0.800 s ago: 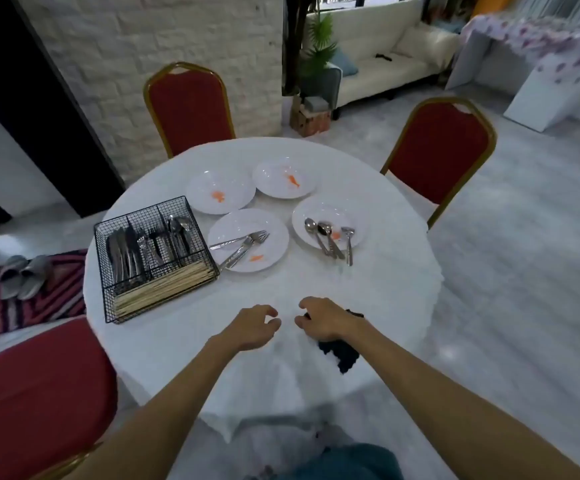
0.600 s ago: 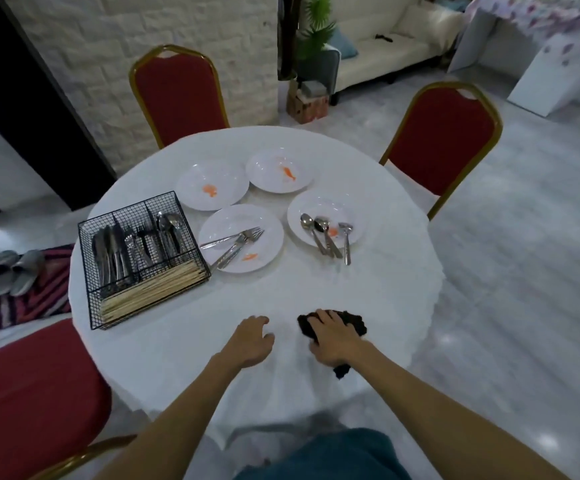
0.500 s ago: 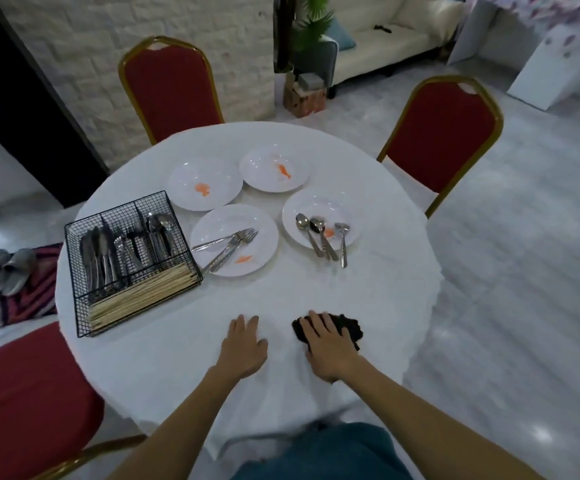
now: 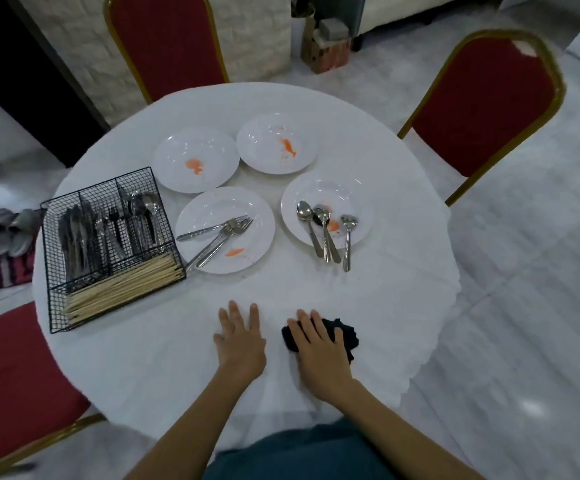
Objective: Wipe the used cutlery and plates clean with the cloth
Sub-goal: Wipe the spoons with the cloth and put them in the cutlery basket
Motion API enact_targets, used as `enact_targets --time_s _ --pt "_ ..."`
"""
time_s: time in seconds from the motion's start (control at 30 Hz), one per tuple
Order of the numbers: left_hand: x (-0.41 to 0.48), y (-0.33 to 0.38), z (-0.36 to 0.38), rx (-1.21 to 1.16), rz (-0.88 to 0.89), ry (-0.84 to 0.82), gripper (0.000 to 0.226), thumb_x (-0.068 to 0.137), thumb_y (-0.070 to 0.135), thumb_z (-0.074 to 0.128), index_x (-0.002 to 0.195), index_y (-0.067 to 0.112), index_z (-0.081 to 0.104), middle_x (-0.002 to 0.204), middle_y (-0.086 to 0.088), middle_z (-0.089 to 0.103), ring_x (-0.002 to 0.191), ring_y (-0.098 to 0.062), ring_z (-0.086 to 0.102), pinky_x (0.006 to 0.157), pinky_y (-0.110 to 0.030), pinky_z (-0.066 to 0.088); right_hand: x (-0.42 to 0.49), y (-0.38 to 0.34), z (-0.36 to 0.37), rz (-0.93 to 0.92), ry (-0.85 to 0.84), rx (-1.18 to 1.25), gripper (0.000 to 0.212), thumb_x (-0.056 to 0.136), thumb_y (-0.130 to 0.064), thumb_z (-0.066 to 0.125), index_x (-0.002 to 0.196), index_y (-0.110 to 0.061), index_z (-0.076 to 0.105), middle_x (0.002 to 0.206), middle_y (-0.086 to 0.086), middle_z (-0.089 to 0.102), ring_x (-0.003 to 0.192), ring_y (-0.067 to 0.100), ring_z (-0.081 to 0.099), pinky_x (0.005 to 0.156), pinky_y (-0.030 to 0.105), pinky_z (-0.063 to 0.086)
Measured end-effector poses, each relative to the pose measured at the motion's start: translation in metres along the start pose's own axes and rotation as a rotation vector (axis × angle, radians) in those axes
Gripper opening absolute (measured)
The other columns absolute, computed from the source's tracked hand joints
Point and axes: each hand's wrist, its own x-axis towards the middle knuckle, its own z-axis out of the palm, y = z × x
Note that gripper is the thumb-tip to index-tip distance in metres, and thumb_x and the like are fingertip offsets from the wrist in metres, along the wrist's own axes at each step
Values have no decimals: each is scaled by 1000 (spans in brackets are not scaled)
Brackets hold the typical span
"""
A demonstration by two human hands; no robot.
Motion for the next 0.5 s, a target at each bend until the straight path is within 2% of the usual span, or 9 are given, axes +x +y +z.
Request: enact_targets --time_s 0.1,0.17,0.23,0.3,0.37,0.43,0.5 --pt "1 1 2 14 -17 -9 71 108 36 27 157 19 -21 160 -22 -32 151 -43 -20 122 -54 17 0 7 10 -3 114 95 73 90 -11 62 156 -21 33 167 4 25 154 28 21 110 60 33" --pt "-2 -1 3 6 -22 -16 72 108 37 28 157 21 -21 161 -20 -32 151 -41 -20 122 -54 16 -2 9 16 26 185 180 71 86 -17 68 152 -20 41 162 7 36 149 28 36 106 58 40" --pt "-1 -2 0 -13 -16 -30 73 107 37 31 157 22 -20 161 -19 -32 151 -40 -21 122 -54 15 -3 12 21 60 270 246 69 81 -21 74 145 -15 47 157 14 43 144 31 42 104 56 44" --pt "-1 -3 -6 -38 0 -70 75 106 37 34 158 23 -18 161 -18 -32 151 -40 -21 122 -53 18 0 18 25 68 359 330 59 77 -16 78 131 -10 57 149 19 49 136 34 47 103 53 46" --pt "0 -7 -16 -96 28 -137 74 105 39 37 160 24 -10 163 -17 -28 152 -39 -19 122 -52 21 1 26 28 39 409 402 40 77 -8 76 116 -8 65 132 15 58 119 31 56 100 50 50" --pt "3 -15 -37 -219 69 -172 65 103 42 39 161 24 14 167 -17 -10 154 -37 -7 122 -48 21 2 30 23 12 413 479 25 83 -6 70 109 -9 69 114 5 66 104 23 61 95 40 51" --pt "10 -27 -61 -346 88 -51 49 101 40 43 147 23 47 161 -12 31 149 -31 27 116 -40 32 1 31 -1 76 376 622 16 94 -8 65 108 -14 69 104 -4 68 96 17 63 86 22 49"
